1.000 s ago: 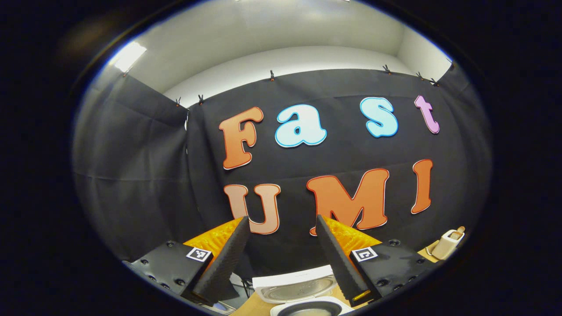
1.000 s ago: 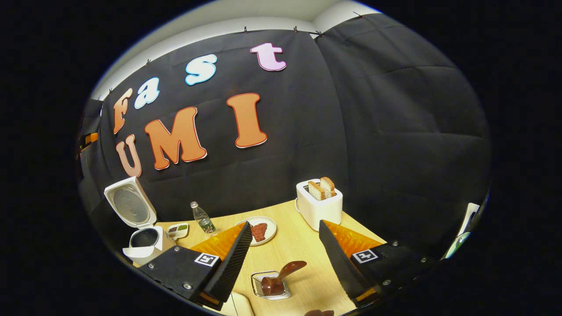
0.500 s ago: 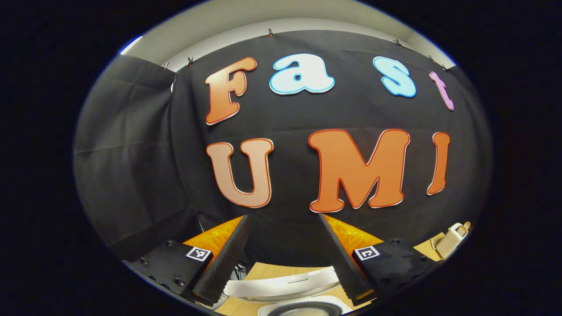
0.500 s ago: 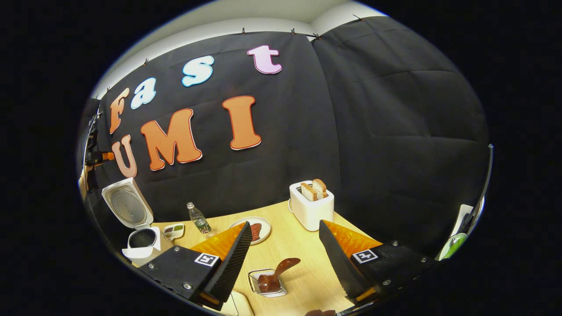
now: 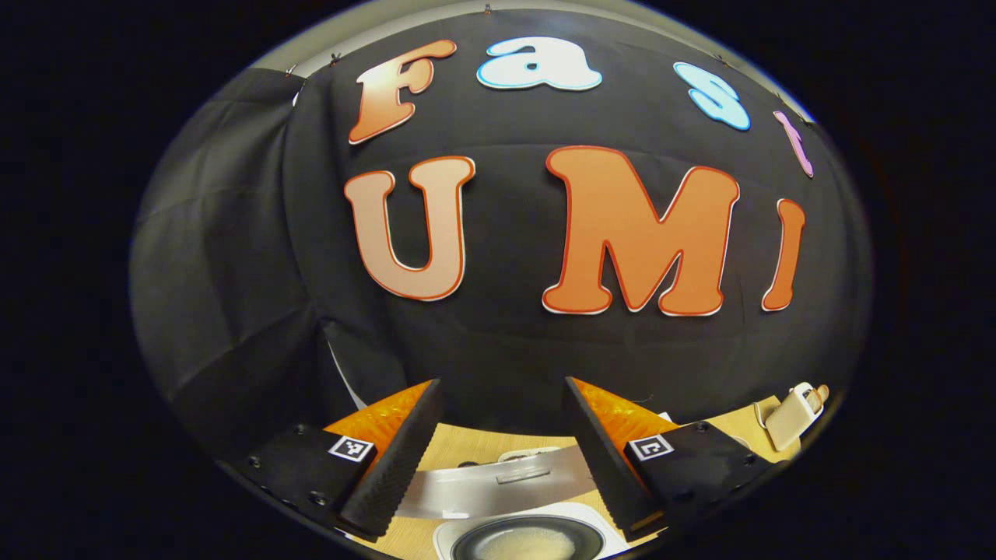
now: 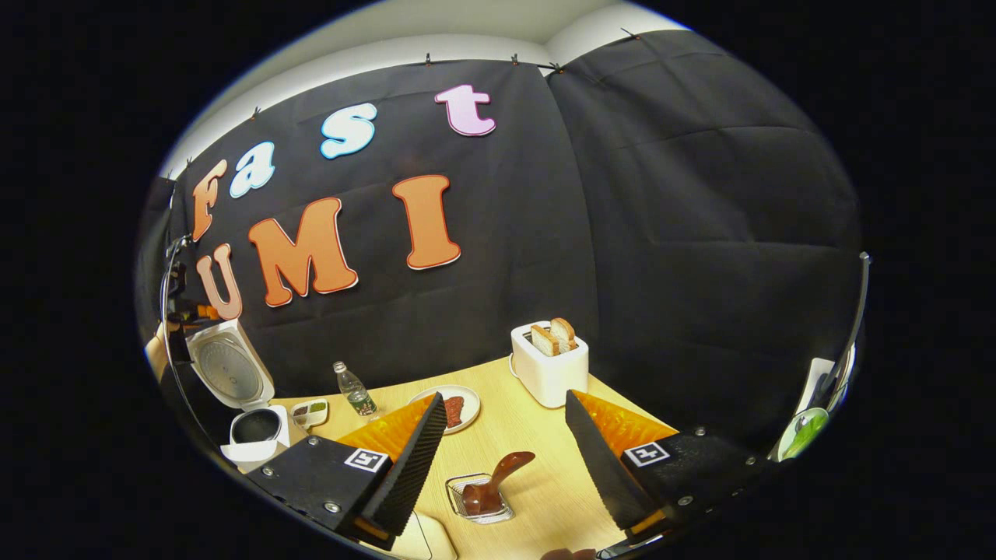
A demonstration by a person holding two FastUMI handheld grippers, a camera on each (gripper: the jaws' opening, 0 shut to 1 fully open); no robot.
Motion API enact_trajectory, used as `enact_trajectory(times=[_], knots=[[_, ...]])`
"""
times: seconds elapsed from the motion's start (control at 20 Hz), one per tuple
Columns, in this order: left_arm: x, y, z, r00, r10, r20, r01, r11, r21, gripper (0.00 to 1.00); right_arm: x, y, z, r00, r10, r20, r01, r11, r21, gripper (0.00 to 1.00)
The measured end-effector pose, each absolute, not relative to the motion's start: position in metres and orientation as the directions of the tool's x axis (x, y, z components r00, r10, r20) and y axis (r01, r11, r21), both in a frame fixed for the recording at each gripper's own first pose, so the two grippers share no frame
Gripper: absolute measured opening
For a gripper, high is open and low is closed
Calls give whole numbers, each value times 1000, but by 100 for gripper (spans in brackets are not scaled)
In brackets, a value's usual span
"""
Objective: Close the left gripper, press the button to open the rice cooker; take a wooden spoon from the chopstick holder with the right hand, scoop a spoonful of rice and pour it into the rice cooker, then put the wooden spoon back into the chopstick holder.
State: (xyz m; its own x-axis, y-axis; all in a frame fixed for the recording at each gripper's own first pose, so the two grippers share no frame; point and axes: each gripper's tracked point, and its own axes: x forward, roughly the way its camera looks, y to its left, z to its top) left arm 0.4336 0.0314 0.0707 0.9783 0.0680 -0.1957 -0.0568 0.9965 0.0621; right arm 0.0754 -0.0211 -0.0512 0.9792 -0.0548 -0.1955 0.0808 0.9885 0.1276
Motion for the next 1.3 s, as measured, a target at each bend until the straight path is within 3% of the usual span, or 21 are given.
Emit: enact_trajectory(times=[0.5,0.85,1.3], knots=[[425,26,62,968,52,-244,-49,999,20,100,55,-36,-54,975,-67,-211,95,987,130,95],[363,3,40,966,11,-260,-9,1000,12,100,46,-30,-57,974,-7,-225,37,991,130,95],[294,-14,-82,895,-22,-445,10,999,-30,100,34,-35,-67,964,67,-259,-30,989,144,95]])
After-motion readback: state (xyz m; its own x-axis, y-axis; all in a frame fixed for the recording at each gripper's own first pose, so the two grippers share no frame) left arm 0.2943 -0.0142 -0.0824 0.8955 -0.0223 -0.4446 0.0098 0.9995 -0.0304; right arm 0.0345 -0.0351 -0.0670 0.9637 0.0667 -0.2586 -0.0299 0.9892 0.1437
